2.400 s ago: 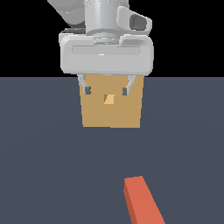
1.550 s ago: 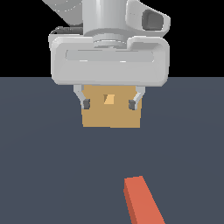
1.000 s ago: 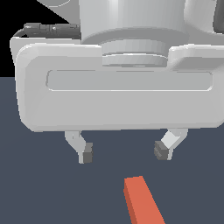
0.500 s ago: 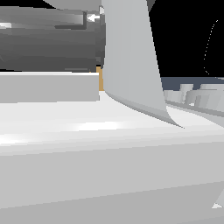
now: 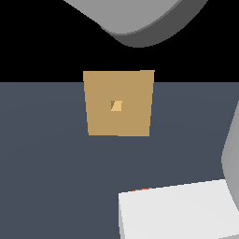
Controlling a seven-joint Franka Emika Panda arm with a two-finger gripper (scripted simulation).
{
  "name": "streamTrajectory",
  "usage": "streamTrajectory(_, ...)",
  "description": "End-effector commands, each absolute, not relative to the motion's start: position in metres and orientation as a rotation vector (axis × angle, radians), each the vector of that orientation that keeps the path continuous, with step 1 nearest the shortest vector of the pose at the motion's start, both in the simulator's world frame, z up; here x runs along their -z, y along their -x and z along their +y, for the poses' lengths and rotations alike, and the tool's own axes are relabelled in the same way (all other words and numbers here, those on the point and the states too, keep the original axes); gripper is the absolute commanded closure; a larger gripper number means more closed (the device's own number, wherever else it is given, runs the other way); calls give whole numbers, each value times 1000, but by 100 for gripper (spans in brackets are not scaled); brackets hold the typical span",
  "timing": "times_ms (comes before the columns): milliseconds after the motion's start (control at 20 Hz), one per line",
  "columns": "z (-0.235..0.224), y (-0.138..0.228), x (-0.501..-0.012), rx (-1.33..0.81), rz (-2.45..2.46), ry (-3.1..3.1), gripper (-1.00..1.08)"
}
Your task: Insert the peg into the horizontal hole in a box.
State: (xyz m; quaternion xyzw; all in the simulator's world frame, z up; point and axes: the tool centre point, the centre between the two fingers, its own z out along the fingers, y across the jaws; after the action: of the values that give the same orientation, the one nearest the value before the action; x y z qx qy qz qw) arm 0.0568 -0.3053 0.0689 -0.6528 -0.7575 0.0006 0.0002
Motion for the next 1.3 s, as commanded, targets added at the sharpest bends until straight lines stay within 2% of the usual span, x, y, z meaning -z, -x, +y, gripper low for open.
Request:
streamTrajectory(0,-310,-60,-67,0,-2384,2046,-92)
streamTrajectory(550,-314,-61,-63,0,-2386,2043,-92)
streamTrajectory(1000,-314,-61,-21,0,-2387,2043,-92)
streamTrajectory(1250,-314,-62,-15,0,-2387,2042,-92)
